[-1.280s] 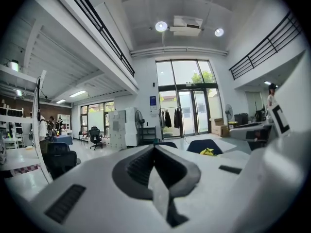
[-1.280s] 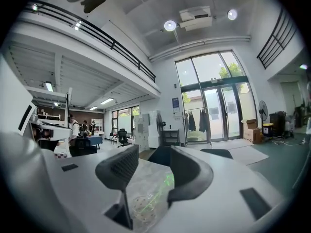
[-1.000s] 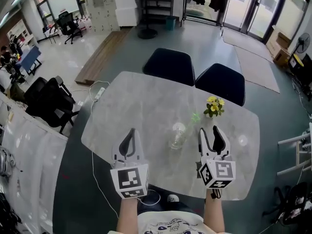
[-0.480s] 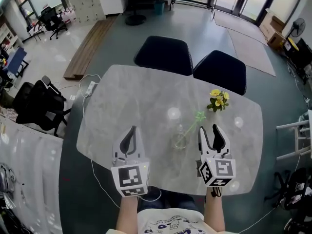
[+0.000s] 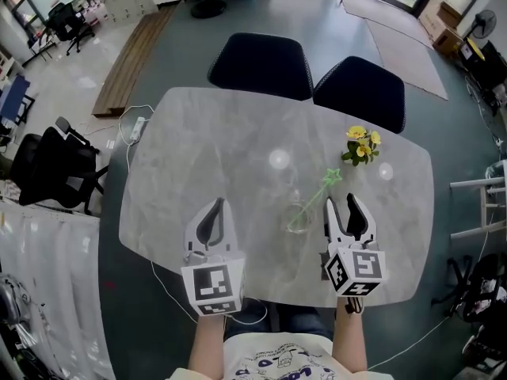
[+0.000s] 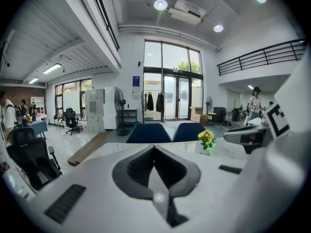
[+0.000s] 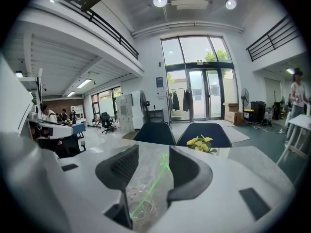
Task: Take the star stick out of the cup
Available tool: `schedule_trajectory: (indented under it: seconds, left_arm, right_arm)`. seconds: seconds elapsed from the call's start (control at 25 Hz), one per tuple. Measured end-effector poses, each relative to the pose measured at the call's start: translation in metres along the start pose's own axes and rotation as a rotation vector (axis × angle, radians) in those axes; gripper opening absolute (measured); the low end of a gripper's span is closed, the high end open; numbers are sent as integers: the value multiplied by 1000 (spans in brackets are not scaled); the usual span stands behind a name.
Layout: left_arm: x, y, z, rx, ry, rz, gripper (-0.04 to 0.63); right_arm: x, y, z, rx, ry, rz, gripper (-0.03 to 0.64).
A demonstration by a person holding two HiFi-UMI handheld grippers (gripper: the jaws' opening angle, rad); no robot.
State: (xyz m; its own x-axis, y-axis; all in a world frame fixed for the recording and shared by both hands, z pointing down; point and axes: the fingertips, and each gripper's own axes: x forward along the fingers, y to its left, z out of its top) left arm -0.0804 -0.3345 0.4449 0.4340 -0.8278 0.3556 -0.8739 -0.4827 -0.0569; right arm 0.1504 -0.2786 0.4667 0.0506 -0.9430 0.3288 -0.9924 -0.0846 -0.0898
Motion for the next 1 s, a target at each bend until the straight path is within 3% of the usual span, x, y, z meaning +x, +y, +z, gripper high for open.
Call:
schedule_trajectory:
  seconds: [1.0]
  left_arm:
    - [35,-24,-60,-13,141,13,2]
  right_arm:
    - [44,-13,-73,60,154,77,195]
